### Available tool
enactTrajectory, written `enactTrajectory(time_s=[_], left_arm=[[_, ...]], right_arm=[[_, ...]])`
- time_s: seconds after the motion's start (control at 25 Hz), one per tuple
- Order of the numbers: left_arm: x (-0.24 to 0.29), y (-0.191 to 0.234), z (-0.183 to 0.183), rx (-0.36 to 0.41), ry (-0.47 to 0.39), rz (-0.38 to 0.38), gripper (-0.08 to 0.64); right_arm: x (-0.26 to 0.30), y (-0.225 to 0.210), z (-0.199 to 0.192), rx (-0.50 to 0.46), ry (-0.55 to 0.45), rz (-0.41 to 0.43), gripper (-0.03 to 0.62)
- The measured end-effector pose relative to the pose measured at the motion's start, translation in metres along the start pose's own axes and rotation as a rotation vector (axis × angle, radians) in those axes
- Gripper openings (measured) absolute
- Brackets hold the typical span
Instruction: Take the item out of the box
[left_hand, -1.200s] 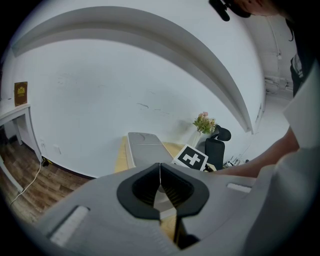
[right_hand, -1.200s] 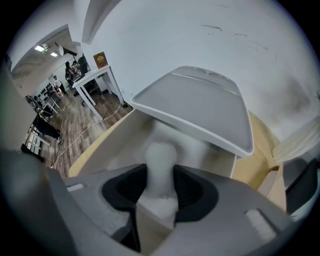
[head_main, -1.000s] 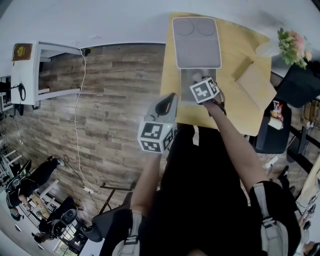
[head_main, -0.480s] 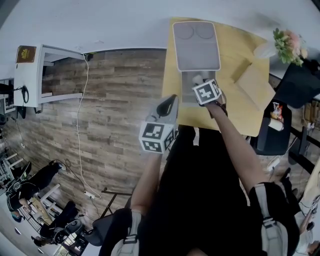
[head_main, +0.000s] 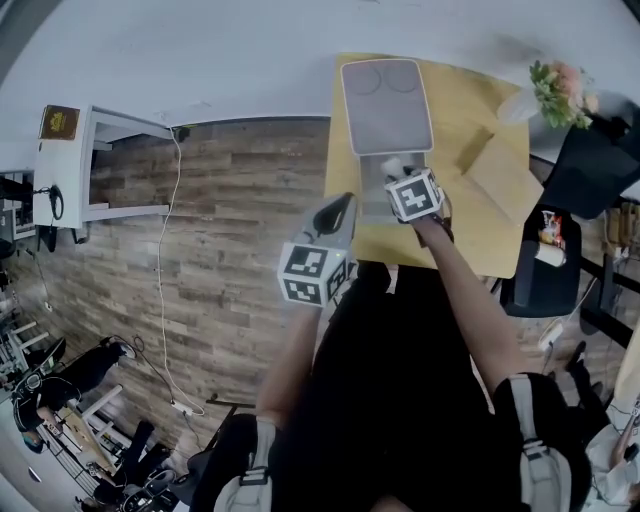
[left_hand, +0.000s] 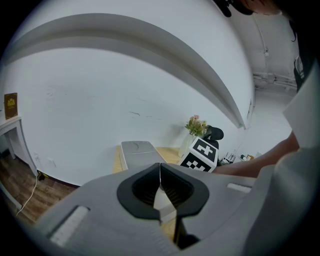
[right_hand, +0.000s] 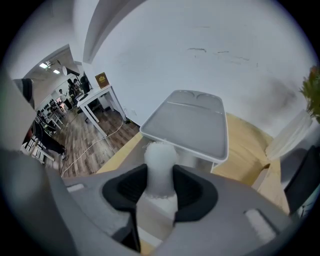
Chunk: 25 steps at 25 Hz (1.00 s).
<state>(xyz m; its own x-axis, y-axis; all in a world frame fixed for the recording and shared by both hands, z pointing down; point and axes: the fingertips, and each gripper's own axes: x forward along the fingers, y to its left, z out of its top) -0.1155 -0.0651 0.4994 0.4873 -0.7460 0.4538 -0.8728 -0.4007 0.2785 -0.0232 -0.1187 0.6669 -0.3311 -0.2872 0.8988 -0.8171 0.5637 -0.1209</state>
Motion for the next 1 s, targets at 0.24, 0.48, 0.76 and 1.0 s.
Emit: enactTrajectory(time_s=[0.24, 0.48, 0.76, 1.0], left_arm=[[0.004, 0.002, 0.018, 0.033, -0.018, -0.017, 0.012], [0.012, 0.004, 0.045, 0.061, -0.053, -0.031, 0.012], [0.021, 0.008, 0.068, 0.089, -0.080, -0.037, 0.012], [0.021, 0.012, 0.081, 0.102, -0.097, -0.035, 0.012]], right_arm=[[-0.028, 0.005, 0.021, 0.010, -0.090, 0.009, 0.161], [-0.061, -0.005, 0.050, -0.020, -0.212, -0.024, 0.161], [-0.103, -0.006, 0.085, -0.018, -0.370, -0.005, 0.160], [-0.135, 0.002, 0.105, -0.015, -0.494, 0.040, 0.158]])
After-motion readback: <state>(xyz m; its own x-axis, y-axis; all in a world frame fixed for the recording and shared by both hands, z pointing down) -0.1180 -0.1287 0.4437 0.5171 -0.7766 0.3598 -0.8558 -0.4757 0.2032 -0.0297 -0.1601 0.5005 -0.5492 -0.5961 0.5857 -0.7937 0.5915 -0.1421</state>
